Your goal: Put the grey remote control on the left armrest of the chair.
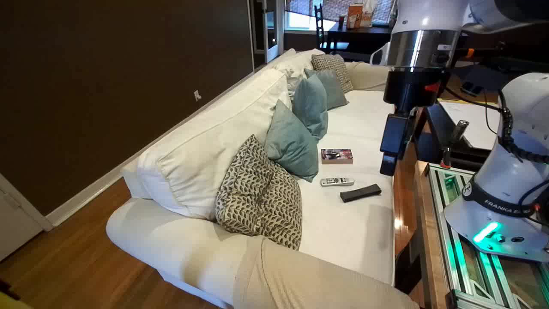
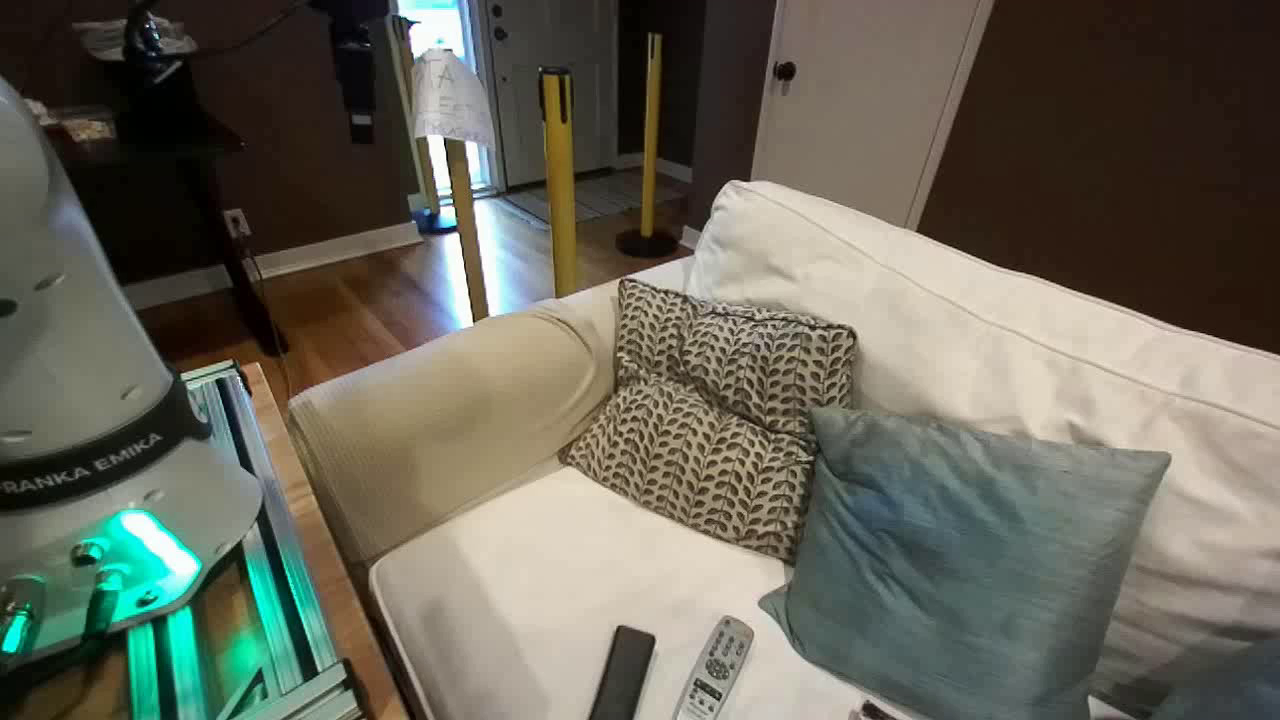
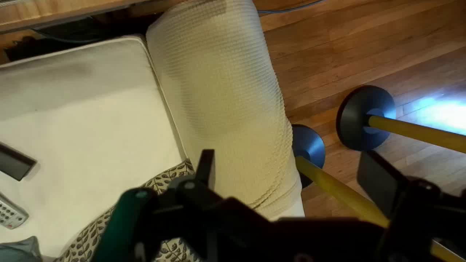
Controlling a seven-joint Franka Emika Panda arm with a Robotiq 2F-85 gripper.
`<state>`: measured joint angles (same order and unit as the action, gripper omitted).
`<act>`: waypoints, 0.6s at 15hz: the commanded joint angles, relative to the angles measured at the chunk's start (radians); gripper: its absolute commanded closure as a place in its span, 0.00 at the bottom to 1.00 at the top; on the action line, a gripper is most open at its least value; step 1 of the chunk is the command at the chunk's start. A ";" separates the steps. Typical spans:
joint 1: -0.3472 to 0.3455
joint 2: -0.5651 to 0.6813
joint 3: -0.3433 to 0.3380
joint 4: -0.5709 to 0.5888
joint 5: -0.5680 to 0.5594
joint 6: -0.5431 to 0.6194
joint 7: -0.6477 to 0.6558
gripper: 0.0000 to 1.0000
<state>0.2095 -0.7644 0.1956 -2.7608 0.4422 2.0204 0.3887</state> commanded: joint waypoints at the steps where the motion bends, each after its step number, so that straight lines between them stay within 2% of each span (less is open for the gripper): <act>1: -0.012 0.000 0.010 -0.002 0.007 -0.006 -0.006 0.00; 6: -0.012 0.005 0.010 -0.010 0.006 -0.006 -0.006 0.00; 9: -0.120 0.023 -0.013 -0.008 -0.048 0.025 0.052 0.00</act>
<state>0.1852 -0.7570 0.1949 -2.7703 0.4366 2.0215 0.3994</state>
